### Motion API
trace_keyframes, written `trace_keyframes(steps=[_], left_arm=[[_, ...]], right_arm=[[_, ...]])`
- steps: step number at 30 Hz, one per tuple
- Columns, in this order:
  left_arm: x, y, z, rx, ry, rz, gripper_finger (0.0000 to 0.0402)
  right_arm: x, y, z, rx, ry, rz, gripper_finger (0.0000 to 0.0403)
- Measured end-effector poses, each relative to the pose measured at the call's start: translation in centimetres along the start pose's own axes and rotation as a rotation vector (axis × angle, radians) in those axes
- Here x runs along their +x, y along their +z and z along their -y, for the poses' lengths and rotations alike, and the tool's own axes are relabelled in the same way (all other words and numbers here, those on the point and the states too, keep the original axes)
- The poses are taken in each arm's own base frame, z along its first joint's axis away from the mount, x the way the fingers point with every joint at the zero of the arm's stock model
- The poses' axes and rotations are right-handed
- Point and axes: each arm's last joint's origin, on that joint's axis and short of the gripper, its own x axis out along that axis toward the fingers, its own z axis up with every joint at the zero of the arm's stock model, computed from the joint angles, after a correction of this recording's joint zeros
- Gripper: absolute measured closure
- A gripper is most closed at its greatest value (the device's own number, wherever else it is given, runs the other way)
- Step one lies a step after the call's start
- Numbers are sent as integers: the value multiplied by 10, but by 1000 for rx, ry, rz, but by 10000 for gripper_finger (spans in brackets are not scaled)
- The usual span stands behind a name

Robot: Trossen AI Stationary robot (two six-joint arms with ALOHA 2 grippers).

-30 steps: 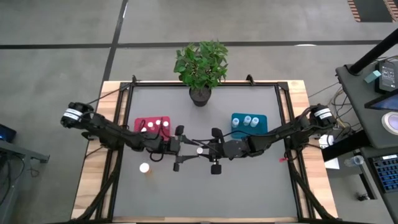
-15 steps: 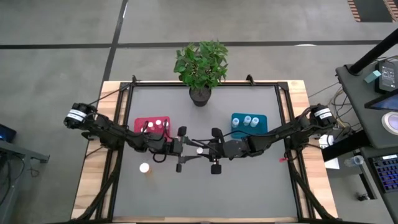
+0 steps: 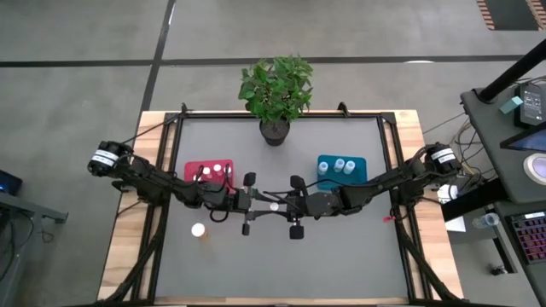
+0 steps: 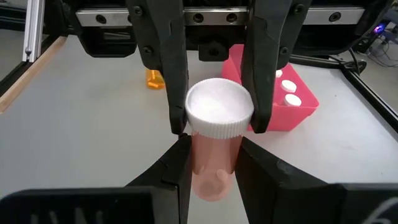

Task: Pick and place medicine bottles into bin by pill shape (circle, oval)
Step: Put the orange table bottle into the red bin

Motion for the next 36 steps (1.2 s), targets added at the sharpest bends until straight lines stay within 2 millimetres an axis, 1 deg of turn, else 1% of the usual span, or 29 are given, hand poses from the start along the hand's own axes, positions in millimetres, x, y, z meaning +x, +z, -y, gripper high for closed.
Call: trace_keyframes(steps=[3,5,13,17,21,25,31,36], left_arm=[[0,0,0,0,0,0,309],[0,0,0,0,0,0,309],[-1,-5,0,5,27,-38,311],[-7,-8,-1,-36,49,-69,311],[-22,-10,-3,-66,93,-78,311],[-42,-11,-6,-95,173,-114,312],[-76,-21,-11,-127,353,-257,304],[-101,-22,-16,-120,486,-365,302]], right_arm=[[0,0,0,0,0,1,307],[0,0,0,-1,0,2,297],[0,0,0,1,-1,-2,228],[-3,1,1,14,-1,-9,204],[-9,5,3,21,-2,-17,195],[-15,6,5,20,-2,-38,197],[-16,6,6,28,-3,-52,199],[-16,5,6,28,-3,-51,199]])
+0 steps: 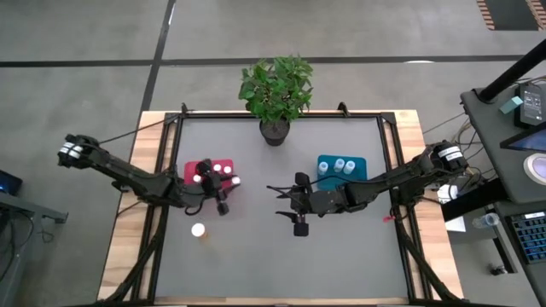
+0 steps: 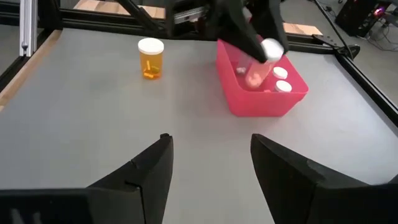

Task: Pick and place medicine bottles into bin by pill shape (circle, oval)
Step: Put the orange table bottle into the red bin

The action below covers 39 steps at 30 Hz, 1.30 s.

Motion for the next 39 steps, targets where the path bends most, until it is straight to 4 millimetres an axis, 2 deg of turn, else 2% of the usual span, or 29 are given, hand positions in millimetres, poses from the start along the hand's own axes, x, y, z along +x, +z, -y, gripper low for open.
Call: trace_keyframes(steps=[5,10,21,31,39], left_arm=[[-11,-4,-13,-43,88,-24,301],[-14,-18,-18,-74,103,-30,300],[-14,-45,-24,-40,160,-67,299],[-12,-67,-27,-86,221,-101,299],[-8,-74,-25,-69,264,-127,299]], right_arm=[[0,0,0,0,-3,1,199],[0,-1,0,-1,-6,-3,200],[0,-3,0,-1,-7,-1,200],[0,-2,0,1,-7,5,200],[1,-3,0,1,-7,4,200]])
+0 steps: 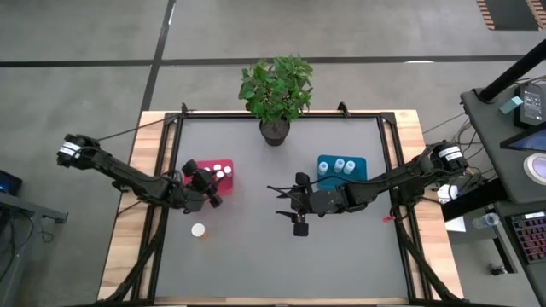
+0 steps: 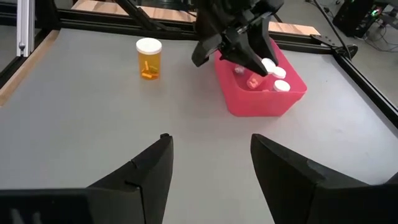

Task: Pick and place medicine bottles into bin by pill shape (circle, oval)
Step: Put the orange table bottle into the red bin

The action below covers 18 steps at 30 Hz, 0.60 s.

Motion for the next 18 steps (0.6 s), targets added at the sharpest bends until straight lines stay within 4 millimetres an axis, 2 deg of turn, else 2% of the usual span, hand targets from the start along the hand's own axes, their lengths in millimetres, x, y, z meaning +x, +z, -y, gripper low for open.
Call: trace_keyframes(steps=[18], left_arm=[[7,-7,8,-15,22,-9,299]], right_arm=[[0,0,0,1,0,2,200]])
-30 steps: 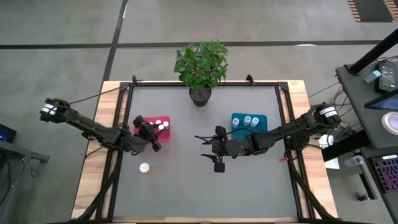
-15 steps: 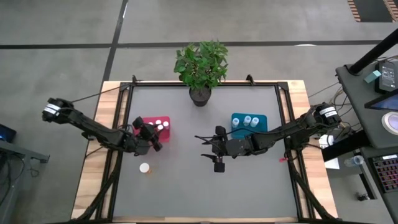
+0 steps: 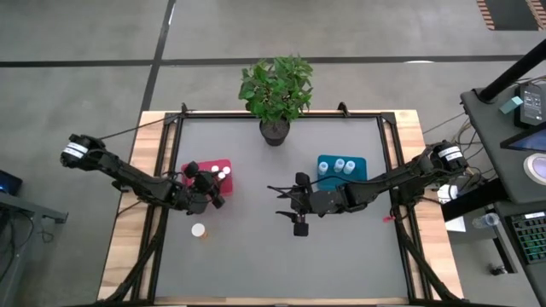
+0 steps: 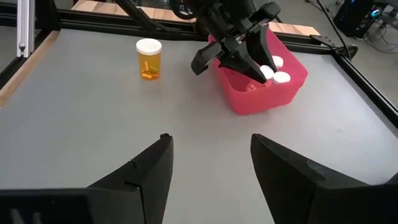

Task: Pick and place medicine bottles into bin by pill shape (circle, oval)
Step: Put the orange table bottle into the red bin

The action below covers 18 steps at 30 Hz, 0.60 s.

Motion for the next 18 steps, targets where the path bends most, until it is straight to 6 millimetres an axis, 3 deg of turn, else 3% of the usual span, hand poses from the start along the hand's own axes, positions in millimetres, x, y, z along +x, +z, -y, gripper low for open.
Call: trace_keyframes(steps=[18], left_arm=[[-7,17,-3,-4,-32,59,299]], right_arm=[[0,0,0,0,0,-1,200]])
